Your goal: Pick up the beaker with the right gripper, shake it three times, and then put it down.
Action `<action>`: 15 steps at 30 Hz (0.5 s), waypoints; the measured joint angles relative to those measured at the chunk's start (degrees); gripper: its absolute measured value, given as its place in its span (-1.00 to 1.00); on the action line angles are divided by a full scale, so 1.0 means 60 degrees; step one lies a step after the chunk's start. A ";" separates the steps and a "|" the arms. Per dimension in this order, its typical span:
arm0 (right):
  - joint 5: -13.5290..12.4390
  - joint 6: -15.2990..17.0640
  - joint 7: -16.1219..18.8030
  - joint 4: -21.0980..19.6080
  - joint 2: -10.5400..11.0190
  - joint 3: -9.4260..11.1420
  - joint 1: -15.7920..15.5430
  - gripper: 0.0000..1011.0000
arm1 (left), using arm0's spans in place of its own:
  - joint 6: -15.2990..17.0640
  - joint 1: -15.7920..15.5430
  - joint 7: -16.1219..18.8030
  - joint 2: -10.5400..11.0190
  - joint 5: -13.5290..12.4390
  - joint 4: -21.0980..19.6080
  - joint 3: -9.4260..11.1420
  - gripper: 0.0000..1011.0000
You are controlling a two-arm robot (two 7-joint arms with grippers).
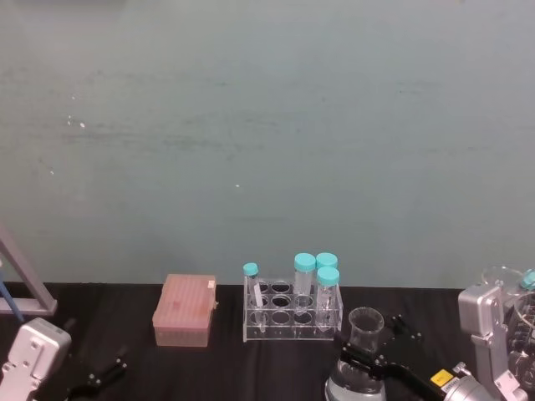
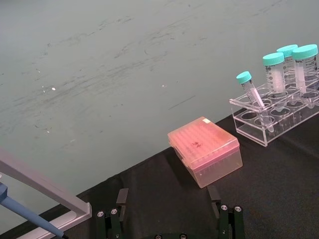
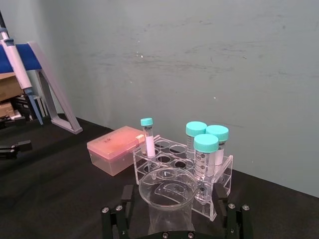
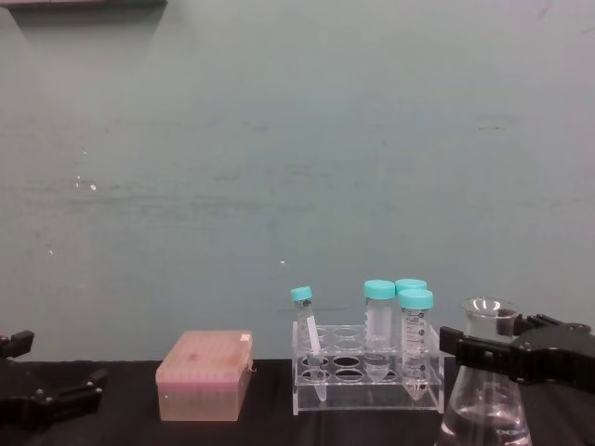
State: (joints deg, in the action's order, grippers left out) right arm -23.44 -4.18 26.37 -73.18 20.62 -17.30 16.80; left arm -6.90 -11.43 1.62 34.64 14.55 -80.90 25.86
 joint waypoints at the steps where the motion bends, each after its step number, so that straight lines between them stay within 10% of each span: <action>1: 0.0000 -0.0002 0.0000 0.0000 0.0000 0.0000 0.0000 0.98 | -0.0001 0.0000 0.0000 0.0000 0.0000 0.0000 0.0000 0.98; 15: -0.0054 -0.0213 0.0106 -0.0057 0.0037 0.0021 -0.0042 0.98 | 0.0000 0.0000 0.0000 0.0000 0.0000 0.0000 0.0000 0.98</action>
State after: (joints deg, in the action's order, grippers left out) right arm -23.76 -5.46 27.00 -73.52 20.84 -17.17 16.55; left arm -6.91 -11.43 1.62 34.64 14.55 -80.90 25.86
